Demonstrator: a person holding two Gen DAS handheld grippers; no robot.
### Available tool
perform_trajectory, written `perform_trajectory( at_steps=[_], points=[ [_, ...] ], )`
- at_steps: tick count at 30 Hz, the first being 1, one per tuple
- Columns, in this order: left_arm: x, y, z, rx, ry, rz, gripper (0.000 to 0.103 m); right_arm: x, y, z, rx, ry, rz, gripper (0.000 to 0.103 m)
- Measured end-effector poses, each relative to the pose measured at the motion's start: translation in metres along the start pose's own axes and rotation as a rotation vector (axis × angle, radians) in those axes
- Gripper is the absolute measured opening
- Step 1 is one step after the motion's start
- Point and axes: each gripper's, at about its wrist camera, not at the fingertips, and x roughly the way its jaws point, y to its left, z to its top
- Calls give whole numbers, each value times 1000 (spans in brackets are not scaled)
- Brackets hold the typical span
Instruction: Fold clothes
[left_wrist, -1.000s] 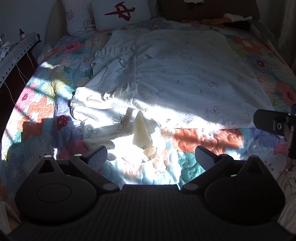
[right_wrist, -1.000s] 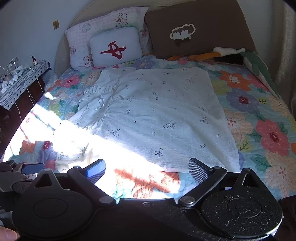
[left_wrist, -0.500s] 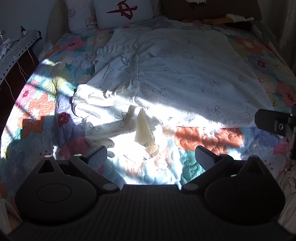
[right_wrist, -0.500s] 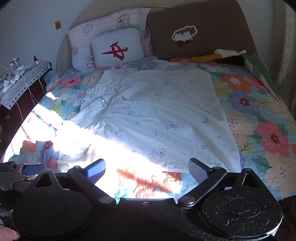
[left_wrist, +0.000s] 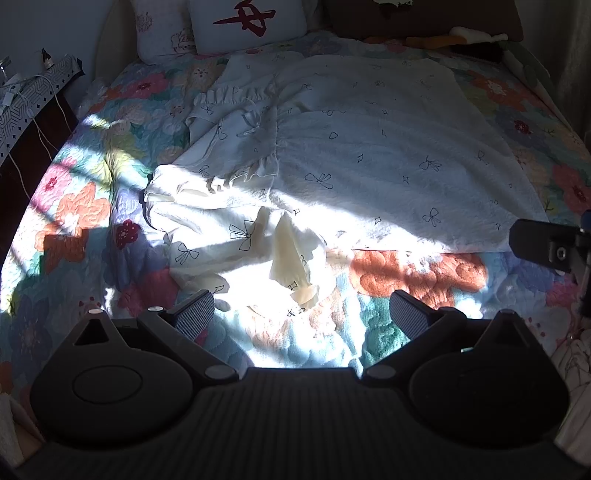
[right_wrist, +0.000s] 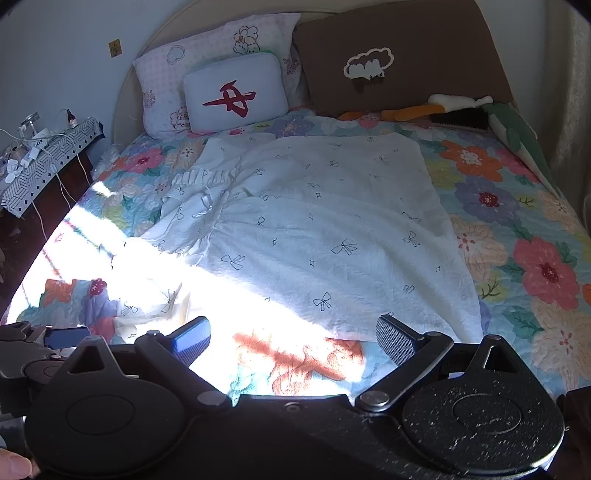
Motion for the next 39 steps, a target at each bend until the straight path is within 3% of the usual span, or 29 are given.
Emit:
perform_trajectory(
  at_steps=[35, 39],
  points=[
    [-1, 6, 1, -17, 6, -9, 103, 5, 1, -5, 11, 16, 11, 98],
    [3, 17, -6, -32, 10, -14, 103, 5, 5, -7, -22, -32, -19, 98]
  ],
)
